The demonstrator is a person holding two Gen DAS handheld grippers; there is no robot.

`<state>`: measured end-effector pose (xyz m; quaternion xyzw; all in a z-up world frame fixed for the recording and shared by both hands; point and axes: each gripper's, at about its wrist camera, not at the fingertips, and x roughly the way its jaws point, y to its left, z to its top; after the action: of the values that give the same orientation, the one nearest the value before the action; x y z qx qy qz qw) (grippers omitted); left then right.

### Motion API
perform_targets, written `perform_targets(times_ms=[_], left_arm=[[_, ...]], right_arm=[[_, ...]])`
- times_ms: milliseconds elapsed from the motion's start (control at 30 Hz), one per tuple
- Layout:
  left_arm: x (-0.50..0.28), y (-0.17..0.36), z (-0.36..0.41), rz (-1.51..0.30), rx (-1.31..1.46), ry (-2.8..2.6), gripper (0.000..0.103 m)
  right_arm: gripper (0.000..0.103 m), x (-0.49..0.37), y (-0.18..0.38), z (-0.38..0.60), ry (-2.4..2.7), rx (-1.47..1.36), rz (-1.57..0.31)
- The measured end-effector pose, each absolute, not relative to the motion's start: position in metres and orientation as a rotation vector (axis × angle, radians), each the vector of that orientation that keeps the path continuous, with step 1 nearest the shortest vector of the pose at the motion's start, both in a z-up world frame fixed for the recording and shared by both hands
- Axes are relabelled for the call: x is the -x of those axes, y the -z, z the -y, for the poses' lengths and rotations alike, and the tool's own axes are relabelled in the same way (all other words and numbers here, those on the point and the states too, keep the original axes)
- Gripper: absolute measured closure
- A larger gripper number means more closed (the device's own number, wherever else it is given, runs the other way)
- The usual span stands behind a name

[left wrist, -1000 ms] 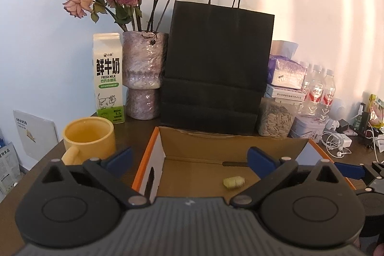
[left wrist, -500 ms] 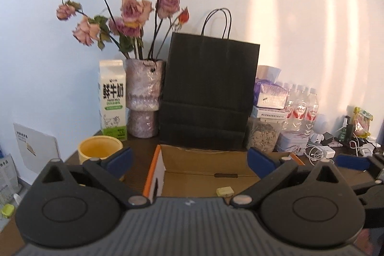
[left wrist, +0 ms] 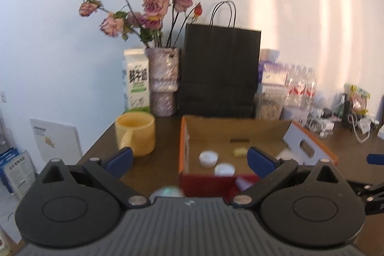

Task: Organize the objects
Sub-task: 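Open both tools over the box and withdraw them, then close the right tool on the white oval lid while the left tool approaches the black cable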

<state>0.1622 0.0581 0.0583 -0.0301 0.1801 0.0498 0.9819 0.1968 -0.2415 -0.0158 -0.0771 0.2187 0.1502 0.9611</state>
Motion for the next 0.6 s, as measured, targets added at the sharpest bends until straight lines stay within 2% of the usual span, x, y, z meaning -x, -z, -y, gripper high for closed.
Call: perform_targets(times_ms=[600], left_arm=[[-0.085,0.01,-0.078,-0.576,0.141,-0.133,0.0]], right_arm=[[0.0,-0.127,0.08,0.273,-0.25,0.081,-0.625]])
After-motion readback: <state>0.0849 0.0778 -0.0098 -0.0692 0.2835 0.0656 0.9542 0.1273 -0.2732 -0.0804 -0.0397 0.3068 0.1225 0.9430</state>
